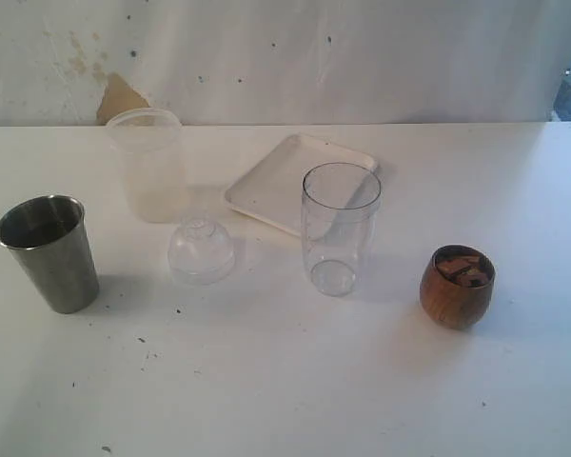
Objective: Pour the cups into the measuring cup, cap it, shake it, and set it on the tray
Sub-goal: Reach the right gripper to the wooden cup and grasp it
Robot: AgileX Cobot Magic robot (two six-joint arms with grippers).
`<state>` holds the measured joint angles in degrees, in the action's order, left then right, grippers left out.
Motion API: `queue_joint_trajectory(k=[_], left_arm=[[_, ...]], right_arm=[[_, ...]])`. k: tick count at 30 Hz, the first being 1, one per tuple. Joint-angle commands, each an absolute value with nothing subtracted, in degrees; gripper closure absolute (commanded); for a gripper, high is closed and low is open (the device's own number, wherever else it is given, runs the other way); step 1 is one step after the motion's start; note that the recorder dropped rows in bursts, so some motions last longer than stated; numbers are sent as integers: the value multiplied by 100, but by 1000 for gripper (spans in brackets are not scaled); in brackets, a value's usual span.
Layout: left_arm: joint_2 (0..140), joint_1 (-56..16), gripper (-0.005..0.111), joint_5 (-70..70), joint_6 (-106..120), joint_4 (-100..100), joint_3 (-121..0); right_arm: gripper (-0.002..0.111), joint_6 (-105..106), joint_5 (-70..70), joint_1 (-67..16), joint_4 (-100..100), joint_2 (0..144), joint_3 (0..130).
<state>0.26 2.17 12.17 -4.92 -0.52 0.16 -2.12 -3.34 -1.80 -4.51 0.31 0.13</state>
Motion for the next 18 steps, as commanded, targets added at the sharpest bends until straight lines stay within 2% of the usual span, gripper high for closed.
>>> queue_joint_trajectory(k=[1,3,4,5,6,14,18], left_arm=[[0,192,106,1150,-511,-46,0],[0,192,106,1150,-511,-46,0],[0,192,106,1150,-511,-46,0],[0,192,106,1150,-511,-46,0],[0,192,106,1150,-511,-46,0],[0,192,106,1150,-511,-46,0],[0,192,106,1150,-511,-46,0]], right_arm=[[102,-544,-1199,-163,-613,0,0],[75,-689,-1221,-163,-613,0,0],[43,-777,-1343,-163,-613,14,0],[25,-846,-1398,-163,-613,125,0],[2,-1099,-1434,-163,-584,418,0],[6,-1755,-2811,-237,1141,2830,0],[6,-1491,-3997,-237,1399,4744,0]])
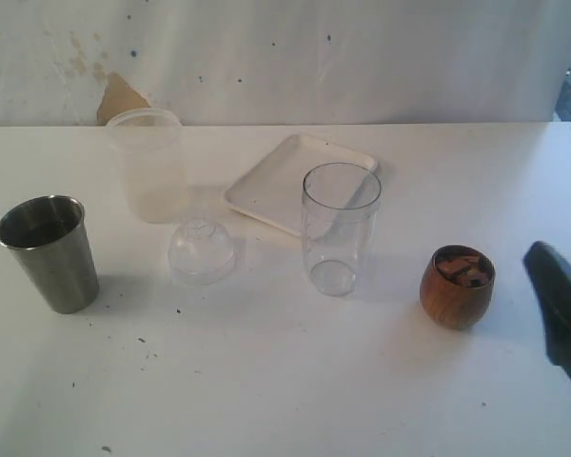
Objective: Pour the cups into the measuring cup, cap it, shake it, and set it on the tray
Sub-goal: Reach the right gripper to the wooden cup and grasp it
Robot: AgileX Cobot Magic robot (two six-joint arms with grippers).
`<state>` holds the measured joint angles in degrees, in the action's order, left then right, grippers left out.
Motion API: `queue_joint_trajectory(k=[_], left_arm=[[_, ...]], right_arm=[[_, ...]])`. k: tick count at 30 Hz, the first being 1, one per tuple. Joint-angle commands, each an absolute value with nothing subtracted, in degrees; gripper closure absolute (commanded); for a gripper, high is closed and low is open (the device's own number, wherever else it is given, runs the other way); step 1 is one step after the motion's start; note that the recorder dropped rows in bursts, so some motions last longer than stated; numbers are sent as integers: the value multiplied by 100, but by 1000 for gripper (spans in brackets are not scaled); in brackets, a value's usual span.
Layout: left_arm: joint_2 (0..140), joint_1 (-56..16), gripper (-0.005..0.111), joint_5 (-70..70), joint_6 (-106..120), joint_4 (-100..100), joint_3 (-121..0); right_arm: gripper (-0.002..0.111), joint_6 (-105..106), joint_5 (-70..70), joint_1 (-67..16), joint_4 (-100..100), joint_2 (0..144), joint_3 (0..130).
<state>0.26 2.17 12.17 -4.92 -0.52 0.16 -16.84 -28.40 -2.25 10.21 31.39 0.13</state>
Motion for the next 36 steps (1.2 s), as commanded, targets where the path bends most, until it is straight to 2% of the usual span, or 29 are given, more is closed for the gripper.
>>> queue_joint_trajectory(k=[1,9,16,36], left_arm=[[0,192,106,1150,-511,-46,0],[0,192,106,1150,-511,-46,0],[0,192,106,1150,-511,-46,0],[0,192,106,1150,-511,-46,0]], right_arm=[[6,-1348,-4230,-237,1399,5042,0],[6,-367,-5600,-237,1352,7681,97],[6,-100,-6352,-237,1162,9257,616],[6,129,-6996,-237,988,11587,1943]])
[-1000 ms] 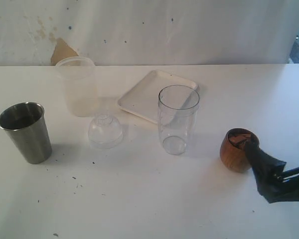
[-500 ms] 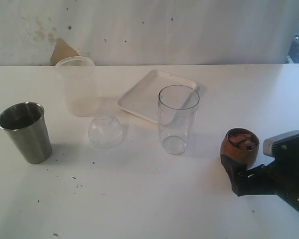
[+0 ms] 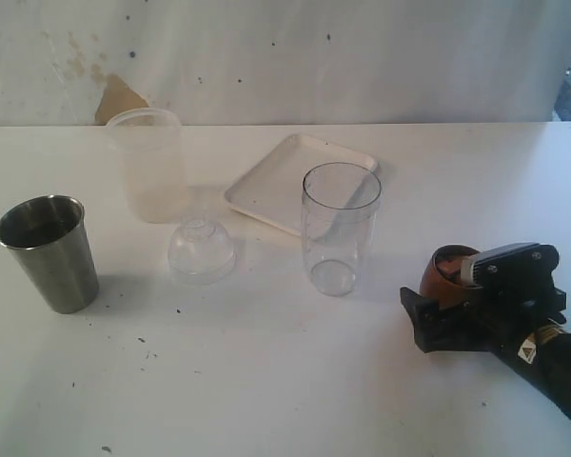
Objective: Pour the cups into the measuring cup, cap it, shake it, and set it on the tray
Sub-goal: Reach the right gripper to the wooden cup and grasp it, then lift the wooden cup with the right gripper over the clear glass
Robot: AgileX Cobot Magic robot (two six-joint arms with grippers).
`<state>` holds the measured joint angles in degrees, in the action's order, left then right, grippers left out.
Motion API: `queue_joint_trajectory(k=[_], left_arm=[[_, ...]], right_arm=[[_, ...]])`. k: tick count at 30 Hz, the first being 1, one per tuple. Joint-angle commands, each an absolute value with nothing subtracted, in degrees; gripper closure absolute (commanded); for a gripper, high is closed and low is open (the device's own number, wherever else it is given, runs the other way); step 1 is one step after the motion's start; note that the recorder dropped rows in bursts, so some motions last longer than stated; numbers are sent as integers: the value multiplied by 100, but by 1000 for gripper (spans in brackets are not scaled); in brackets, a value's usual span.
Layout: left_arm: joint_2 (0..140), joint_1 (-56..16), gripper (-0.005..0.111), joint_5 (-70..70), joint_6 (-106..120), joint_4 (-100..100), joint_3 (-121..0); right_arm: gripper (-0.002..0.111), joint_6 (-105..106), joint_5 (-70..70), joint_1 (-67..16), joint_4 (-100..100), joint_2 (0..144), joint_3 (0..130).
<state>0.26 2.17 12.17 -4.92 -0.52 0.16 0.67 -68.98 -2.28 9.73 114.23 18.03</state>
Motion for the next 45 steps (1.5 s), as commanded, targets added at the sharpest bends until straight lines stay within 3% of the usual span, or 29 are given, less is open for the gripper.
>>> queue_joint_trajectory(k=[1,4,7,9,10,11,12,13,14,20,28,45], left_arm=[[0,192,106,1150,-511,-46,0],[0,192,106,1150,-511,-46,0],[0,192,106,1150,-511,-46,0],[0,192,106,1150,-511,-46,0],[0,192,106,1150,-511,-46,0],[0,192,106,1150,-511,-46,0],[0,192,106,1150,-511,-46,0],[0,192,106,1150,-511,-46,0],[0,192,106,1150,-511,-46,0],[0,192,106,1150,-511,-46,0],[0,192,106,1150,-511,-46,0],[0,192,106,1150,-511,-46,0]], right_arm=[[6,129,-6996,-237,977,11611,1968],[9,129,-6996,-237,976,11679,2089],[19,129,-6996,-237,976,11679,2090],[43,129,-6996,-237,976,11679,2126],[49,129,-6996,-237,976,11679,2126],[66,129,-6877,-237,976,11679,2126],[77,129,-6796,-237,976,11679,2126],[100,129,-6752,-237,1036,11679,2126],[108,115,-6752,-237,1099,11652,2126],[108,136,-6305,-237,1048,10534,2423],[108,432,-2555,-237,1629,9140,4423],[108,599,-1333,-709,3356,9403,5960]])
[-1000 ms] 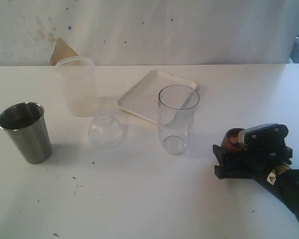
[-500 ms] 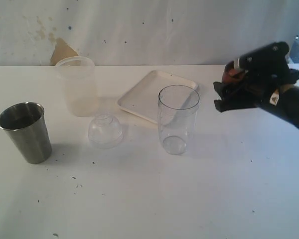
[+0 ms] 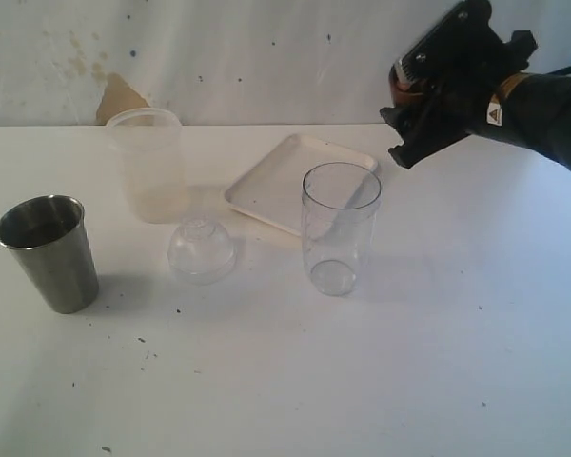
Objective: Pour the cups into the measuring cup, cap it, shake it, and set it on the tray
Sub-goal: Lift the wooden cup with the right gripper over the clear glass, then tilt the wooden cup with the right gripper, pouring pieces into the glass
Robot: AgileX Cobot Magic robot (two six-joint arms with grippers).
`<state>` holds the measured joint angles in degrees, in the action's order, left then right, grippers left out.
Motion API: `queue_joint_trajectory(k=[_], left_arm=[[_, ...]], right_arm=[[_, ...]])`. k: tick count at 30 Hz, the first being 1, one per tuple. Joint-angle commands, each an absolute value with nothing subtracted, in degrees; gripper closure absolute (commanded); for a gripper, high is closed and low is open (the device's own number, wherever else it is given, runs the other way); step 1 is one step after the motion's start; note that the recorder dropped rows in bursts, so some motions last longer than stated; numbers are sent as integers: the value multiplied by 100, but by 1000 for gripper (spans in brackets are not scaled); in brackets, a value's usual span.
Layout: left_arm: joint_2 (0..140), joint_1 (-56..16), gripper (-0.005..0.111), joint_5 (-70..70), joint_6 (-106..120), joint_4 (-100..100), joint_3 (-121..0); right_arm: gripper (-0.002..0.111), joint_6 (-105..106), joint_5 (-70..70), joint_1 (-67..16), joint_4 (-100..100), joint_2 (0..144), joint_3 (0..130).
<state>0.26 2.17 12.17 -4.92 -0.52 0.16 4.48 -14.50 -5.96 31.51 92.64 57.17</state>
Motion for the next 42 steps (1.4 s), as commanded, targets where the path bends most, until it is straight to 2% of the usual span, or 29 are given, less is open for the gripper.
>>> queue_joint_trajectory(k=[1,8,19,42], left_arm=[[0,192,106,1150,-511,-46,0],[0,192,106,1150,-511,-46,0],[0,192,106,1150,-511,-46,0],[0,192,106,1150,-511,-46,0]], right_arm=[[108,630,-1333,-742,3437,9451,5989],[108,800,-1638,-823,4381,9709,6004],[108,2116,-2089,-823,4504,9732,5992],[108,4489,-2102,-823,4512,9806,5992]])
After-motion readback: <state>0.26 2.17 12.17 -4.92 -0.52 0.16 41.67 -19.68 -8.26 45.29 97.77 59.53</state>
